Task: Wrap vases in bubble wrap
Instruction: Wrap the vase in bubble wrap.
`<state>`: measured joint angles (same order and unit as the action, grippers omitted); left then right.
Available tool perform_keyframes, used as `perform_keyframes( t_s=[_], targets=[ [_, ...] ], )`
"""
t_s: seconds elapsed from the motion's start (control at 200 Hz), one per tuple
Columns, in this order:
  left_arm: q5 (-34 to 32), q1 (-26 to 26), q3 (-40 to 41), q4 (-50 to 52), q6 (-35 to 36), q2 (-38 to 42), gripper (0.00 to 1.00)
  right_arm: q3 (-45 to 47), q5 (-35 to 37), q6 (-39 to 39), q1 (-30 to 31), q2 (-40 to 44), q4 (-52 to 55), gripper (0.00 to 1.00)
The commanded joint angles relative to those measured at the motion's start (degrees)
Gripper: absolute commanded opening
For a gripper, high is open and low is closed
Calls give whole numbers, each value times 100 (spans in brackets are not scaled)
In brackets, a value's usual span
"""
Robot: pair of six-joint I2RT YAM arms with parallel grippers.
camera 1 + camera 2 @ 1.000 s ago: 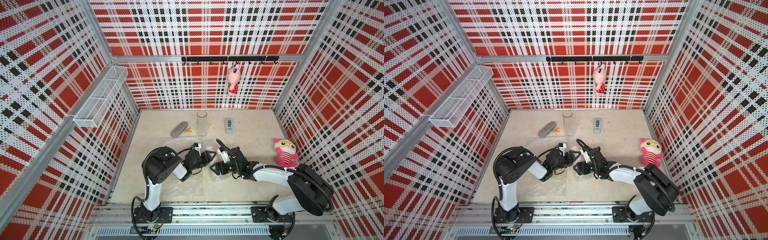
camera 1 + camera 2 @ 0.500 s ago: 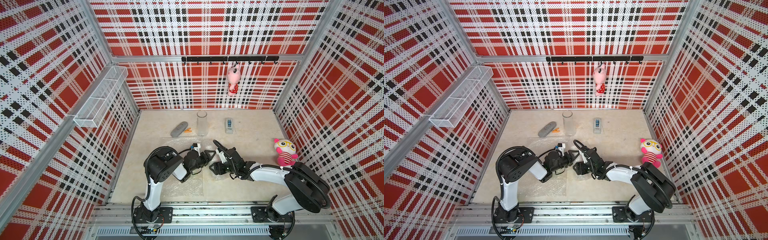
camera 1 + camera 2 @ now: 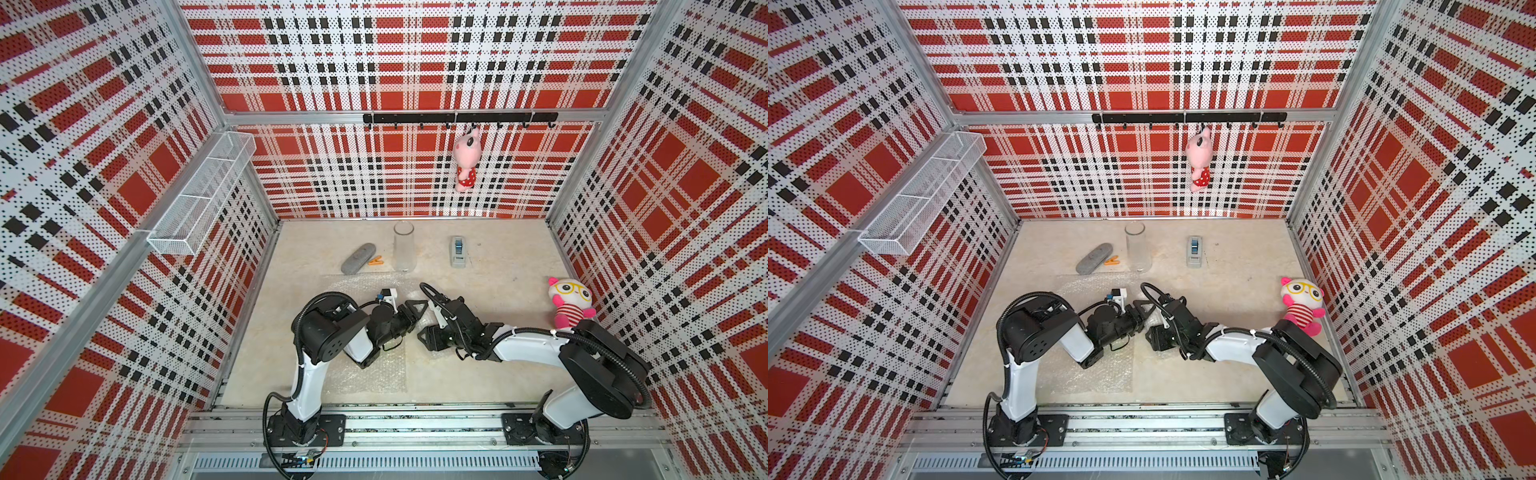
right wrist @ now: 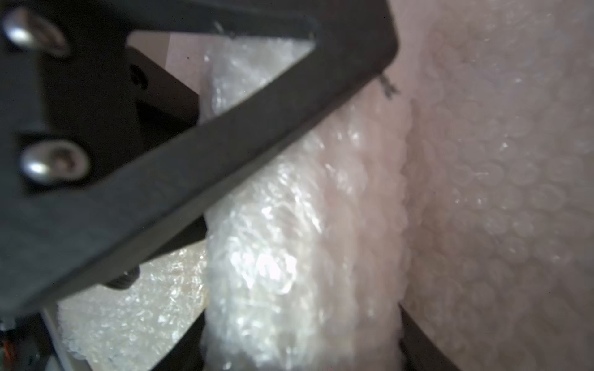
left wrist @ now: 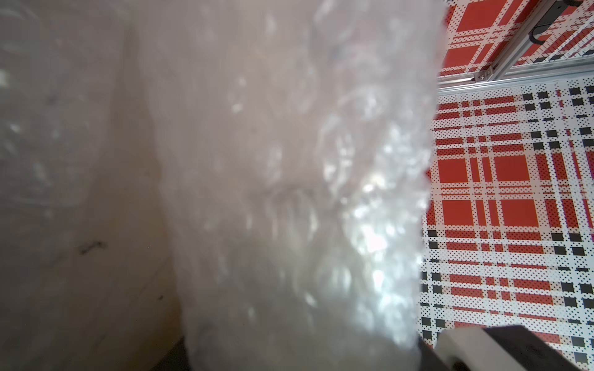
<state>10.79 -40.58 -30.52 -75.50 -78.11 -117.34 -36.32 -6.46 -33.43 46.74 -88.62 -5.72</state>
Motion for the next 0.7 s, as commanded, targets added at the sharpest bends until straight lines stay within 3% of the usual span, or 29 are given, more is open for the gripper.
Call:
perform_keyframes(
  t_s=[0.0,0.095,0.205,0.271,0.466,0.697],
  targets=[
    [-27,-57,-87,-594,-144,94,29,-165,-232,477,213,33,-50,48],
    [-43,-8,-30,-494,-88,189,50,-204,-19,610,202,156,159,42],
    [-18,122,150,-325,-21,410,87,-286,294,877,165,321,543,36],
    [19,243,308,-165,51,623,99,-321,485,1037,104,409,757,34],
    [292,498,689,390,326,1229,99,-435,747,1183,-121,530,1158,33],
    [391,297,761,540,387,1264,97,-596,1144,594,-178,421,1259,33]
  ],
)
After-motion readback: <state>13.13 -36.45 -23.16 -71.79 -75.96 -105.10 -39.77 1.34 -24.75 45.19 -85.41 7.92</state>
